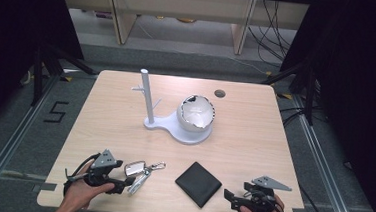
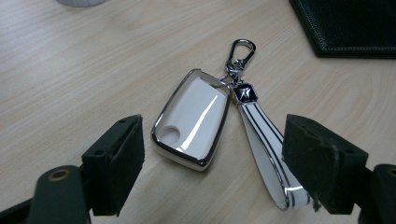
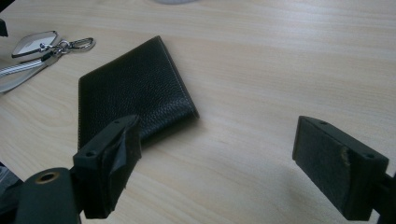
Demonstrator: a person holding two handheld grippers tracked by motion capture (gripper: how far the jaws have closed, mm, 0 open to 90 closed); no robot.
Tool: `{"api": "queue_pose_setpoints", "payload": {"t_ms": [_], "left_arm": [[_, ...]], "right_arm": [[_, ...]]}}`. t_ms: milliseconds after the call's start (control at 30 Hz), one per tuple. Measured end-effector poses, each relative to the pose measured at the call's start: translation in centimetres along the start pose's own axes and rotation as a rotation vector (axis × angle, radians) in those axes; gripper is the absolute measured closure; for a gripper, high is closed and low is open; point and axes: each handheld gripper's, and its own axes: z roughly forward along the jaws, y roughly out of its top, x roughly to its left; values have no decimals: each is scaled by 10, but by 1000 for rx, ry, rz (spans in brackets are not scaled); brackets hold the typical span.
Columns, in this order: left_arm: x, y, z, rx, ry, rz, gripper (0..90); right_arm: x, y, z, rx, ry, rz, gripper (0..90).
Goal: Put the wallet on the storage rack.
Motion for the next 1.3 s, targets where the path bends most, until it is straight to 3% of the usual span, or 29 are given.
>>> {"api": "queue_pose_setpoints", "payload": {"t_ms": [67,100,300,367,400,433,467,533,633,767,900,933,1000,1033,1100,1300], "left_arm": [[-1,1,0,-6,3,-2,210],[-1,2,0,-9,5,5,214],[-4,10,0,-30,-13,4,232],[-9,14,2,-63,-24,-25,234],[-11,16,3,-70,-29,-11,252],[-12,18,3,-51,-29,15,276],[-14,20,5,-57,-32,9,285],[-16,23,8,-40,-35,36,309],[-19,30,12,-19,-45,77,458],[-23,37,19,-8,-60,116,569],[-28,49,33,21,-88,155,677],[-31,54,40,32,-106,173,705],[-34,60,47,26,-108,182,739],[-34,60,47,26,-108,182,757],[-37,70,57,35,-110,222,802],[-46,85,78,57,-137,246,885]], "right_arm": [[4,-1,-2,3,9,38,171],[1,-1,-2,-2,12,4,176],[5,-3,-4,-1,27,23,182],[6,-3,-3,2,28,5,190],[9,-4,-4,15,26,26,192],[7,-4,-4,10,14,-13,193],[9,-4,-3,2,23,-3,194],[10,-4,-4,10,42,7,197],[12,-5,-4,6,51,0,198],[13,-5,-6,-6,58,9,210],[13,-5,-7,-2,59,10,209],[16,-6,-5,-5,74,43,211],[16,-6,-5,12,78,52,212],[16,-6,-5,12,78,52,212],[13,-6,-3,-1,85,21,218],[17,-6,-3,15,110,50,229]]}}
